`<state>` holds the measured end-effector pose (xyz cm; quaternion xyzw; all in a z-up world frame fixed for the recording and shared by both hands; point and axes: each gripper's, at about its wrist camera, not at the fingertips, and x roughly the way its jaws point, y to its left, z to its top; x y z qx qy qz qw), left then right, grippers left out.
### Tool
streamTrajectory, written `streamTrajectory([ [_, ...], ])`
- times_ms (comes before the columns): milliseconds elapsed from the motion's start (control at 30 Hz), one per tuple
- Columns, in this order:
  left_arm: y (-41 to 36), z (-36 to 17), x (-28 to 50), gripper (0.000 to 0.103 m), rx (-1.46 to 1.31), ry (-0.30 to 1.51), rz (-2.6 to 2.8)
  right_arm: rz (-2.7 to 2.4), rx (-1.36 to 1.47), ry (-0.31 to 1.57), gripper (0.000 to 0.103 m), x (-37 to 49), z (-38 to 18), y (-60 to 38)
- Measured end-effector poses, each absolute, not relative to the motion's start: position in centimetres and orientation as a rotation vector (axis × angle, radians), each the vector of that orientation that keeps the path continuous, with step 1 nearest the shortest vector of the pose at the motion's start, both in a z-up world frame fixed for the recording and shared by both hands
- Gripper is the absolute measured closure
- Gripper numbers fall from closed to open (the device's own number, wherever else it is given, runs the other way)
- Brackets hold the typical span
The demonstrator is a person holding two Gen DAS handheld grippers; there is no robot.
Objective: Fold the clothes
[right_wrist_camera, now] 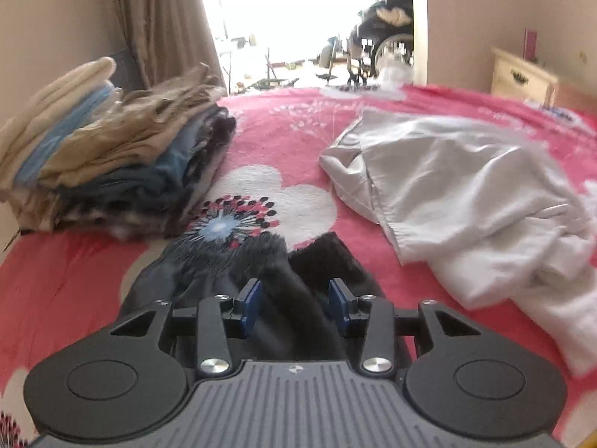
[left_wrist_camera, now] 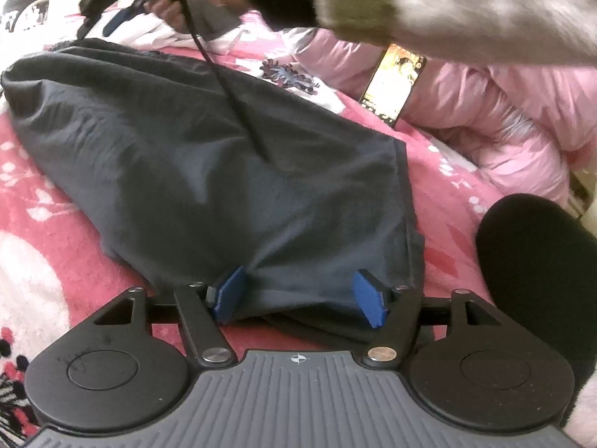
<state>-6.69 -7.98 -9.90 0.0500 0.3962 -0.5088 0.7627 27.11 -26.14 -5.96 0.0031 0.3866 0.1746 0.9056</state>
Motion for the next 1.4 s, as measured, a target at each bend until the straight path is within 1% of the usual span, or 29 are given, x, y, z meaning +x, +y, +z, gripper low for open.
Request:
streamTrajectory([
  [133, -7.8, -10.1, -7.0, 0.036, 0.124, 0.838, -1.131, 0.382, 0.045, 0.883, 0.061, 30.0, -7.6, -26.0],
  [200, -7.7, -10.1, -7.1, 0.033, 0.125, 0.831, -1.138, 0.402, 0.066, 0.915, 0.065, 30.6, -8.2, -26.1],
  [267, -7.8, -10.1, -7.3, 0.032, 0.125, 0.826, -1.141, 0.426, 0.069, 0.923, 0.08, 30.5, -8.3, -26.0],
  [300, -7.7, -10.1, -7.3, 0.031, 0.124, 0.825, -1.142, 0.436, 0.062, 0.921, 0.082, 30.4, -8.3, -26.0],
  [367, -7.7, -10.1, -7.3, 0.031, 0.116, 0.826, -1.142, 0.459, 0.036, 0.912, 0.099, 29.9, -8.0, -25.7],
  [467, -7.5, -10.0, -7.1, 0.031, 0.094, 0.839, -1.143, 0.468, -0.042, 0.825, 0.099, 28.4, -6.6, -25.3],
  [533, -7.4, -9.9, -6.9, 0.031, 0.079, 0.852, -1.146, 0.458, -0.058, 0.743, 0.099, 27.2, -5.1, -25.4],
  [633, -7.4, -9.8, -6.7, 0.031, 0.064, 0.868, -1.15, 0.418, -0.09, 0.668, 0.099, 26.6, -3.8, -26.0],
  [900, -7.5, -9.8, -6.8, 0.031, 0.063, 0.877, -1.149, 0.304, -0.204, 0.725, 0.099, 29.4, -8.5, -25.7],
  [1000, -7.5, -9.7, -7.0, 0.031, 0.071, 0.873, -1.144, 0.266, -0.245, 0.737, 0.094, 30.1, -9.8, -25.7],
  [1033, -7.6, -9.7, -7.1, 0.031, 0.075, 0.87, -1.143, 0.256, -0.258, 0.735, 0.087, 30.1, -10.0, -25.8],
  [1067, -7.7, -9.7, -7.2, 0.031, 0.08, 0.867, -1.142, 0.247, -0.269, 0.733, 0.082, 30.1, -10.1, -25.9],
  [1133, -7.8, -9.7, -7.3, 0.031, 0.085, 0.863, -1.14, 0.233, -0.255, 0.702, 0.076, 29.3, -8.7, -27.0],
  [1267, -7.7, -9.7, -7.3, 0.031, 0.082, 0.863, -1.139, 0.218, -0.21, 0.641, 0.076, 26.9, -5.0, -29.7],
  [1333, -7.6, -9.7, -7.3, 0.031, 0.08, 0.863, -1.138, 0.268, -0.128, 0.648, 0.076, 25.3, -2.9, -31.4],
  [1400, -7.7, -9.7, -7.4, 0.031, 0.088, 0.858, -1.134, 0.365, -0.064, 0.707, 0.077, 23.9, -2.0, -32.4],
])
